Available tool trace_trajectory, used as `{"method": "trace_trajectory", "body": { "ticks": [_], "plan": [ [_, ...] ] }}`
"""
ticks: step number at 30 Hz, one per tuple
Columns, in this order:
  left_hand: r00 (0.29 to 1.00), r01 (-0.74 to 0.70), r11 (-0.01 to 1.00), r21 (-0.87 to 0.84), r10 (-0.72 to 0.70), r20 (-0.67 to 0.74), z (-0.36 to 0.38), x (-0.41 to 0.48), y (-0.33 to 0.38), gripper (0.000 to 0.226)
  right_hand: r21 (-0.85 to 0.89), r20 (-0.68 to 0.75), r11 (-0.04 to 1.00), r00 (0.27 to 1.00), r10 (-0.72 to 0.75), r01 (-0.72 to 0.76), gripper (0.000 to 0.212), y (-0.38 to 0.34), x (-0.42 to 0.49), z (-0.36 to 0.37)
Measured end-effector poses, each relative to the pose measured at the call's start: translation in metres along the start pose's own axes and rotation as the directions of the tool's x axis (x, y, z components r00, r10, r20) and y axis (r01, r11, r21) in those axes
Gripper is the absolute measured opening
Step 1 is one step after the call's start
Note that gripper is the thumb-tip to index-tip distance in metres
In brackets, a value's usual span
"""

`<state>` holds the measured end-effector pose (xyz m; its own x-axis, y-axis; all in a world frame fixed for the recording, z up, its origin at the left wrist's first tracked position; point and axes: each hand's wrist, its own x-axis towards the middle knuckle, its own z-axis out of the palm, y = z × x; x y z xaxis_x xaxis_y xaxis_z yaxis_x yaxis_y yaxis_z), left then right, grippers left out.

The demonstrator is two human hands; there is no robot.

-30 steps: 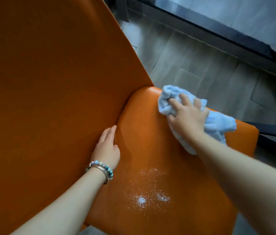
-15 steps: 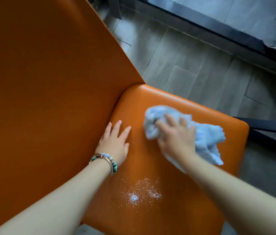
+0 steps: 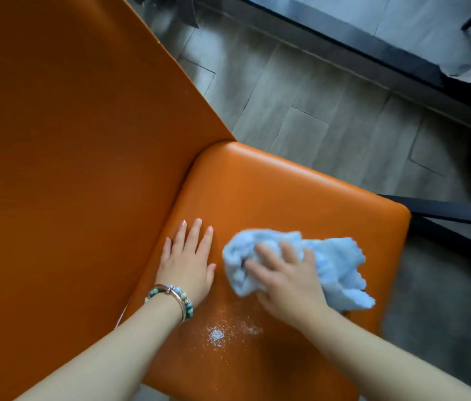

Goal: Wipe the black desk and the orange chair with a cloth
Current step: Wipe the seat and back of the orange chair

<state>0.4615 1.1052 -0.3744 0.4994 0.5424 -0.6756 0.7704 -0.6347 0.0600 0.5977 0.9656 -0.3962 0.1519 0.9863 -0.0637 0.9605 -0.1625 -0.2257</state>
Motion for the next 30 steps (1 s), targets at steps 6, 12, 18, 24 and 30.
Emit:
{"method": "trace_trajectory", "body": {
  "ticks": [6, 12, 18, 24, 30],
  "plan": [
    [0.998, -0.058, 0.998, 0.013, 0.058, -0.003, -0.006, -0.002, -0.013, 0.06, -0.055, -0.139, 0.939, 0.934, 0.328, -0.338, 0.041, 0.067, 0.049, -0.03],
    [0.998, -0.058, 0.998, 0.01, 0.058, 0.003, -0.002, -0.009, -0.02, 0.062, -0.032, -0.071, 0.992, 0.991, 0.117, -0.119, 0.035, 0.004, 0.033, -0.005],
    [0.999, -0.031, 0.998, -0.053, 0.029, -0.039, 0.003, -0.018, -0.033, 0.061, -0.033, -0.055, 0.985, 0.984, 0.167, -0.169, 0.029, 0.006, 0.053, -0.021],
    [0.999, 0.015, 0.991, -0.13, -0.02, -0.038, 0.011, -0.021, -0.039, 0.065, -0.069, -0.03, 0.955, 0.957, 0.289, -0.29, 0.04, -0.003, 0.093, -0.01],
    [1.0, -0.006, 0.99, -0.139, 0.005, -0.006, 0.011, -0.018, -0.039, 0.069, 0.005, 0.062, 0.984, 0.982, -0.179, 0.179, 0.033, -0.002, 0.01, -0.008]
  ]
}}
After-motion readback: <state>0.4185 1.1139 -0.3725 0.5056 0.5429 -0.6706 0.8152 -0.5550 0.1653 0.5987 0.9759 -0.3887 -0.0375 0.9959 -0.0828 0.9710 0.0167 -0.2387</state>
